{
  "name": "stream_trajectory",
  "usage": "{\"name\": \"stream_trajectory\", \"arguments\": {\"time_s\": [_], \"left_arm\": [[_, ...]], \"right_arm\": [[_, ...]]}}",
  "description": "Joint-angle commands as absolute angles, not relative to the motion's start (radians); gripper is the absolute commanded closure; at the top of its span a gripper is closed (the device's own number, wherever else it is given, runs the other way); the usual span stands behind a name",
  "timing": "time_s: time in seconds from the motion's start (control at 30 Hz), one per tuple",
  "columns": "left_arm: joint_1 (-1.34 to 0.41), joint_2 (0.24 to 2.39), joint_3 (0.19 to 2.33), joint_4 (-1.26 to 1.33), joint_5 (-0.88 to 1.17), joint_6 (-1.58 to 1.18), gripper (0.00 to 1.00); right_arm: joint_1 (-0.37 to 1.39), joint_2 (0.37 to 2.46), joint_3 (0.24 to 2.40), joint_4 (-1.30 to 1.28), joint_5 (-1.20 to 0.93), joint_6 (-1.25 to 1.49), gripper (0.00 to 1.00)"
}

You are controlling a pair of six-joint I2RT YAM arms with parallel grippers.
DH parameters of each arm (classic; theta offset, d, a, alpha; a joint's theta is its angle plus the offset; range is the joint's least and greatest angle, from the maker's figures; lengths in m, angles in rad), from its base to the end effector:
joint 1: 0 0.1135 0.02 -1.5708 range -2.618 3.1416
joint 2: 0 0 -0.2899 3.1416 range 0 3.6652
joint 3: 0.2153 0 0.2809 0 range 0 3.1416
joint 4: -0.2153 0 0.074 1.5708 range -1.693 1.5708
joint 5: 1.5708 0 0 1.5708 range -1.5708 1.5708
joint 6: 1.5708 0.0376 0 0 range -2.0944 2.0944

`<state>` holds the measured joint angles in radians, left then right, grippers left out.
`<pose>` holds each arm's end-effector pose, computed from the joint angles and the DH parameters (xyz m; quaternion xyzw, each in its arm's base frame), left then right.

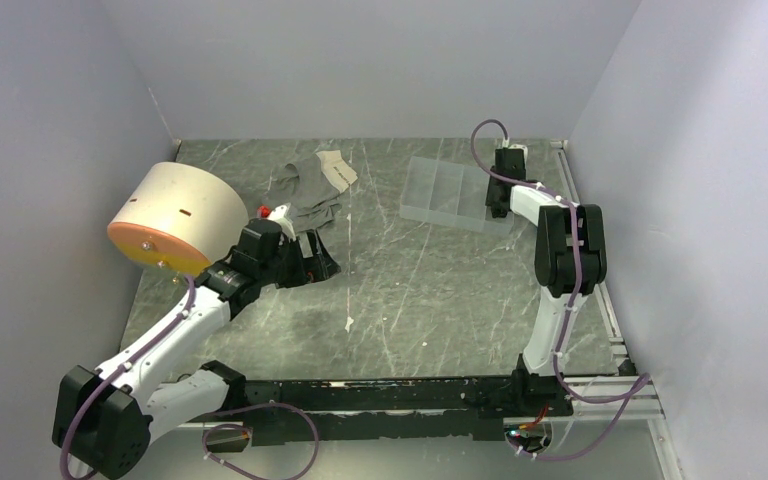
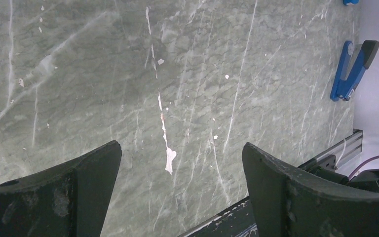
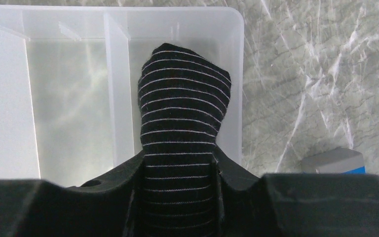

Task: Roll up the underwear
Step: Place the underwear in the storage box.

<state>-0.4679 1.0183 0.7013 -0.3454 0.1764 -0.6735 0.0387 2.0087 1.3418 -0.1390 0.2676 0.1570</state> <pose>0.2066 -0.1118 0.2635 -0.0534 0.8944 -0.3027 0.3250 0.4721 0.0083 0.1739 0.1041 0.9149 -0.0870 0.3802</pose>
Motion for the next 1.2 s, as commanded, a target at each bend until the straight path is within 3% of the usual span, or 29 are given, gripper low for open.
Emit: {"name": "stream_trajectory", "arguments": {"time_s": [0.0, 0.33, 0.57, 0.63, 0.93, 1.17], "left_arm": [[-0.463, 1.009, 0.732, -0.338, 0.177, -0.68, 0.03], [-0.462, 1.009, 0.723, -0.308, 0.205, -0.686, 0.03], [-0.462, 1.014, 0.721, -0.307, 0.214, -0.68, 0.03], [-0.461, 1.017, 0.721, -0.309, 0.213, -0.679, 0.03], [-0.459, 0.992, 0.743, -0.349, 0.171, -0.651, 0.03], [-0.45, 0.992, 0.773, -0.395, 0.141, -0.617, 0.03]], "right_arm": [[0.032, 1.98, 1.39, -0.153, 0.246, 0.156, 0.57], [0.032, 1.91, 1.414, -0.186, 0.223, 0.142, 0.36], [0.03, 1.883, 1.43, -0.209, 0.213, 0.139, 0.35], [0.03, 1.874, 1.434, -0.209, 0.195, 0.138, 0.39], [0.02, 1.943, 1.431, -0.211, 0.174, 0.121, 0.74], [0.011, 1.988, 1.451, -0.242, 0.118, 0.149, 0.78]]}}
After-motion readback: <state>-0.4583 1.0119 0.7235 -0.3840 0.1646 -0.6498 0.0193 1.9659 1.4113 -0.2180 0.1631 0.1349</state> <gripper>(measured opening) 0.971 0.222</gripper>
